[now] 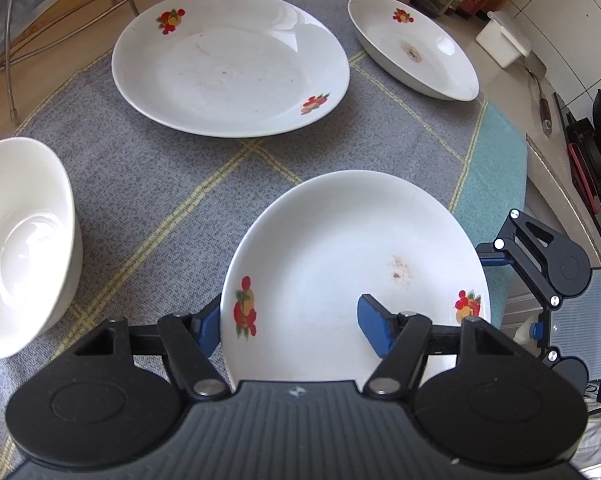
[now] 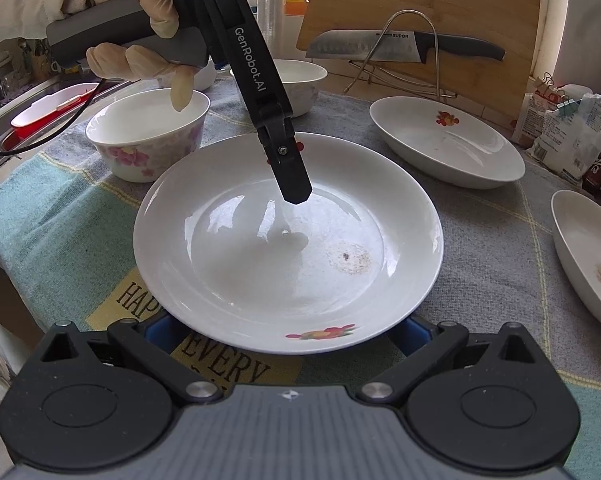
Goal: Organize plates and bowls
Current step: 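Carry the large plate with the left tool toward the stained plate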
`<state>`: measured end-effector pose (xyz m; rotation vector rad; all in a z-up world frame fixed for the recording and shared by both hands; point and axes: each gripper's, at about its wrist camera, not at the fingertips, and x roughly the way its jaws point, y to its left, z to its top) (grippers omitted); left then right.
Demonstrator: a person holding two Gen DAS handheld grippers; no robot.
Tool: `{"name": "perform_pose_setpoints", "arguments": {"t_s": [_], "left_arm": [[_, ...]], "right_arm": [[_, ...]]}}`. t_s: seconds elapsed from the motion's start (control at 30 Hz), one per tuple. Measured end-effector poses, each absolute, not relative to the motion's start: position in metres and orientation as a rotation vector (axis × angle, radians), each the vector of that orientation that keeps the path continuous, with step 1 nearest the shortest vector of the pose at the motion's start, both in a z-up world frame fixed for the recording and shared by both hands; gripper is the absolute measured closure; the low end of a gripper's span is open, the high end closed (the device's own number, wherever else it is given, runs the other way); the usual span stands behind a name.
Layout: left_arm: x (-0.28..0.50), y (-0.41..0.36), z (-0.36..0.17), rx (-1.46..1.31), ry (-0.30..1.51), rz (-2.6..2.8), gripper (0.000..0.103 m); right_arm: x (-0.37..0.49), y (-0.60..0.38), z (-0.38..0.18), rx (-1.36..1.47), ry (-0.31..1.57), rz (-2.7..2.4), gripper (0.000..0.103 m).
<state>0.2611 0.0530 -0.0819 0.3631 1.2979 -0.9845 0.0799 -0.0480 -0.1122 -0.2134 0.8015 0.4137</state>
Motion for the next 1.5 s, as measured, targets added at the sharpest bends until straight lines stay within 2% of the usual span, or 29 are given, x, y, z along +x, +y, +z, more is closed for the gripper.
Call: {"name": "perform_pose_setpoints", "arguments": {"t_s": [1.5], "left_arm": [[0.263,0.039,-0.066,0.291,1.317,-0.923,0.034]], "right_arm": [[0.09,-0.083,-0.093,-0.267,0.797,0.514,0.0]]}}
